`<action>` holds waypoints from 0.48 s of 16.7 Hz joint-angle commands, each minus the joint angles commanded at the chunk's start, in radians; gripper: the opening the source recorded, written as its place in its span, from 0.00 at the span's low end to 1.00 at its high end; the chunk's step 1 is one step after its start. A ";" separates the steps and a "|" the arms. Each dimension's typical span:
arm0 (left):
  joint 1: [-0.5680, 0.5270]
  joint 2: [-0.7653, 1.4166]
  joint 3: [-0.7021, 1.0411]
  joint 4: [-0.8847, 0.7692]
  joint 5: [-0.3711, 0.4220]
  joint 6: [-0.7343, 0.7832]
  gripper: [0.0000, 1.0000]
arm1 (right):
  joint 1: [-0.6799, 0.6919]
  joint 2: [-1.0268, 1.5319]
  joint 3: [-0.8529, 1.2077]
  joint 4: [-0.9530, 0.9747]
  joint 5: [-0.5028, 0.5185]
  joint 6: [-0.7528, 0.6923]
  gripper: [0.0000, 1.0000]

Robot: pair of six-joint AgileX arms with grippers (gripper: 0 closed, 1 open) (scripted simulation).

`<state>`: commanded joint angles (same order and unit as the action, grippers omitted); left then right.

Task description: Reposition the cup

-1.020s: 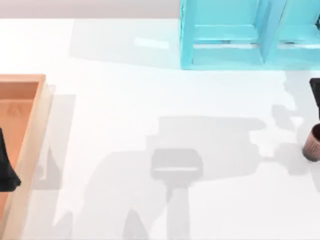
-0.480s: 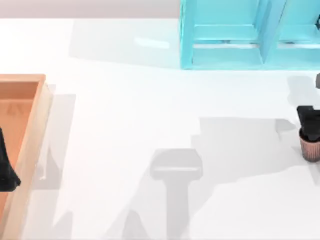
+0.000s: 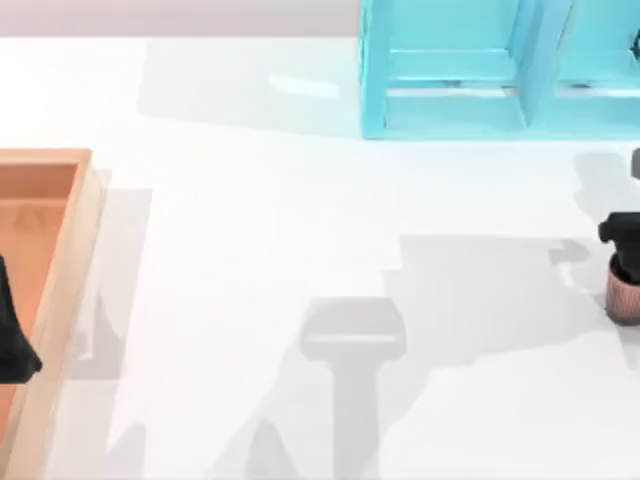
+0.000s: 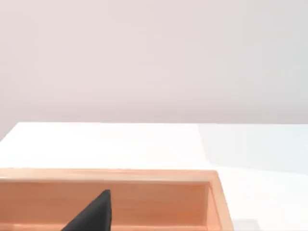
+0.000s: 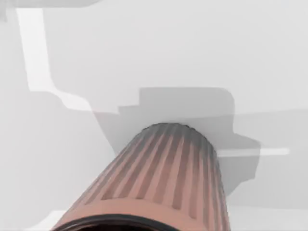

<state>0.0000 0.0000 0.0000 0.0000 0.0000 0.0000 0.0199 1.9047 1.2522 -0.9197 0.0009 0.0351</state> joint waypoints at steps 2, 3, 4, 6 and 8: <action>0.000 0.000 0.000 0.000 0.000 0.000 1.00 | 0.000 0.000 0.000 0.000 0.000 0.000 0.40; 0.000 0.000 0.000 0.000 0.000 0.000 1.00 | 0.000 0.000 0.000 0.000 0.000 0.000 0.32; 0.000 0.000 0.000 0.000 0.000 0.000 1.00 | 0.000 0.000 0.000 0.000 0.000 0.000 0.25; 0.000 0.000 0.000 0.000 0.000 0.000 1.00 | 0.000 0.000 0.000 0.000 0.000 0.000 0.10; 0.000 0.000 0.000 0.000 0.000 0.000 1.00 | 0.000 0.000 0.000 0.000 0.000 0.000 0.00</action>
<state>0.0000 0.0000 0.0000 0.0000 0.0000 0.0000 0.0199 1.9047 1.2522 -0.9197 0.0009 0.0351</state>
